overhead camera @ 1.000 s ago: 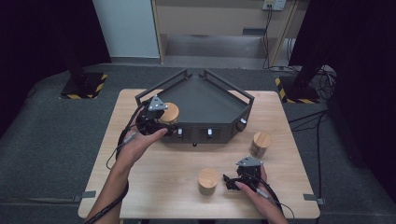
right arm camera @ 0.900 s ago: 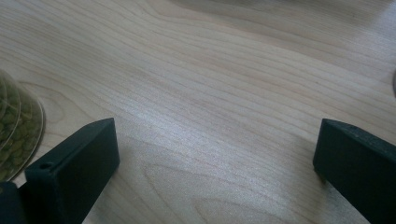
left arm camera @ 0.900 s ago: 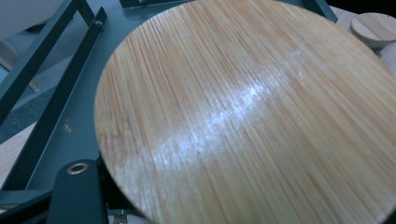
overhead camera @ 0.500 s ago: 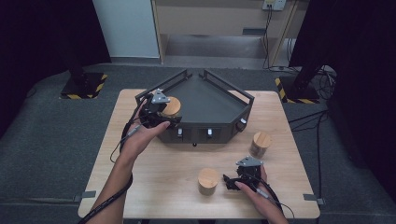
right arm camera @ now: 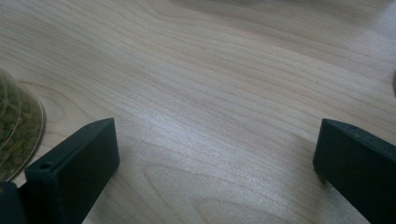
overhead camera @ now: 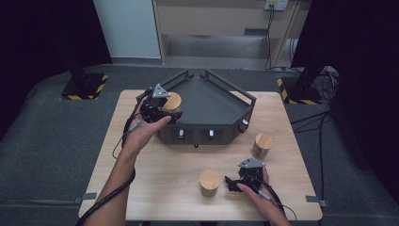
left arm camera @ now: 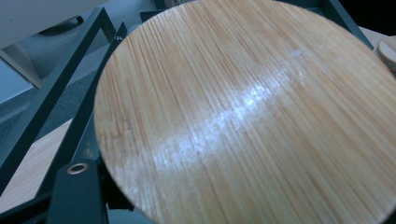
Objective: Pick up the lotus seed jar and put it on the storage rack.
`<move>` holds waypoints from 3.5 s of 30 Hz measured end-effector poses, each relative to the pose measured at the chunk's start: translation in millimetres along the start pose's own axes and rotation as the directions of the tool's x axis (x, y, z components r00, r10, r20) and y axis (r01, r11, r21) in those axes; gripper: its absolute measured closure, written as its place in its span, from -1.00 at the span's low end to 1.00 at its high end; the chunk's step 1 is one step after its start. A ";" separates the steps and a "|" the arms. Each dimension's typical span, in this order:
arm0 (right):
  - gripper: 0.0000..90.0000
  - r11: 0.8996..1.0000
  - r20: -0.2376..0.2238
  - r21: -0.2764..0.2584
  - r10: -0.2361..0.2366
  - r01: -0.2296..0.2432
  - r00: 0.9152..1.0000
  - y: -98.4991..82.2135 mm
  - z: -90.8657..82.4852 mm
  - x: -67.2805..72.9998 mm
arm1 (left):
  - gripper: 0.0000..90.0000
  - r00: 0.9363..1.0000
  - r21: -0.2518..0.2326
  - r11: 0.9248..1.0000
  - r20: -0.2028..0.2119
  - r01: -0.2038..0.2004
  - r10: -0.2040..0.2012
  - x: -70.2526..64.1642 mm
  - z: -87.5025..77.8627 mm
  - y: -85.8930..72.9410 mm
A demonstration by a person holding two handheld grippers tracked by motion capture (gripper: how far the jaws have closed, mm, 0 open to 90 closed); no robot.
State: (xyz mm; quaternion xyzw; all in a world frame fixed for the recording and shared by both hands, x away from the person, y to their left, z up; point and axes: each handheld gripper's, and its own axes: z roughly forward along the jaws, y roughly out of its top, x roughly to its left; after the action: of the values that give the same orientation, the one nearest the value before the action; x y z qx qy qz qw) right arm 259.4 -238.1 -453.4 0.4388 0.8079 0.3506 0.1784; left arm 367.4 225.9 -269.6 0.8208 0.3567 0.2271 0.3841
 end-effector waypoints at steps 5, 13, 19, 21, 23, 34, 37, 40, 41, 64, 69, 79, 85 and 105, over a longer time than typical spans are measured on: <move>-0.99 1.000 -0.001 0.000 -0.001 0.001 1.000 0.0 -0.1 -0.2 | -0.45 1.000 0.002 1.000 -0.004 0.004 -0.004 3.5 5.7 2.2; -0.99 1.000 -0.002 -0.001 -0.003 0.003 1.000 -0.1 0.0 -0.5 | -0.45 1.000 -0.001 1.000 -0.012 0.016 -0.016 9.0 14.7 2.9; -0.99 1.000 -0.002 -0.001 -0.004 0.004 1.000 -0.2 0.0 -0.7 | -0.45 0.999 -0.002 1.000 -0.019 0.027 -0.027 13.3 19.8 2.3; -0.99 1.000 -0.002 -0.001 -0.004 0.004 1.000 -0.3 0.0 -0.7 | -0.45 0.999 -0.002 1.000 -0.021 0.028 -0.028 14.2 21.1 3.1; -0.99 1.000 -0.002 -0.002 -0.006 0.006 1.000 -0.3 0.0 -0.8 | -0.45 0.999 -0.002 1.000 -0.022 0.029 -0.029 15.0 22.2 4.2; -0.99 1.000 -0.002 -0.002 -0.005 0.005 1.000 -0.5 0.0 -0.9 | -0.45 0.999 0.002 0.999 -0.027 0.040 -0.040 18.1 30.6 6.4; -0.99 1.000 -0.003 -0.002 -0.006 0.006 1.000 -0.5 0.0 -1.0 | -0.45 0.999 0.003 0.999 -0.029 0.044 -0.044 19.2 33.0 4.9; -0.99 1.000 -0.003 -0.002 -0.006 0.006 1.000 -0.5 0.0 -1.0 | -0.45 0.998 0.005 0.999 -0.028 0.053 -0.053 20.6 35.1 2.5; -0.99 1.000 -0.003 -0.002 -0.006 0.006 1.000 -0.5 0.0 -1.0 | -0.45 0.998 0.005 0.999 -0.028 0.054 -0.054 21.0 35.8 1.7; -0.99 1.000 -0.004 -0.001 -0.005 0.005 1.000 -0.4 -0.1 -1.1 | -0.45 0.997 0.036 0.996 -0.012 0.076 -0.076 27.4 51.8 -10.1; -0.99 1.000 -0.004 -0.001 -0.006 0.006 1.000 -0.4 -0.1 -1.1 | -0.45 0.996 0.038 0.996 -0.011 0.084 -0.083 28.6 53.1 -10.8; -0.99 1.000 -0.004 -0.002 -0.006 0.006 1.000 -0.5 0.0 -1.1 | -0.45 0.996 0.049 0.995 -0.006 0.091 -0.091 31.6 56.7 -12.0; -0.99 1.000 -0.004 -0.002 -0.005 0.005 1.000 -0.5 0.0 -1.1 | -0.46 0.995 0.057 0.993 -0.006 0.101 -0.101 33.0 57.0 -11.1; -0.99 1.000 -0.004 -0.002 -0.006 0.006 1.000 -0.5 0.0 -1.1 | -0.67 0.991 0.044 0.990 -0.003 0.135 -0.135 35.1 53.0 -13.9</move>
State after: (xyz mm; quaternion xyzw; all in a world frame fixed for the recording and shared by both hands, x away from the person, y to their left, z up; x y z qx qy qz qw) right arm 259.7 -239.2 -453.8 0.4358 0.8091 0.3517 0.1783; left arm 418.4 234.0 -309.0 0.8029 0.4165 0.1927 0.3806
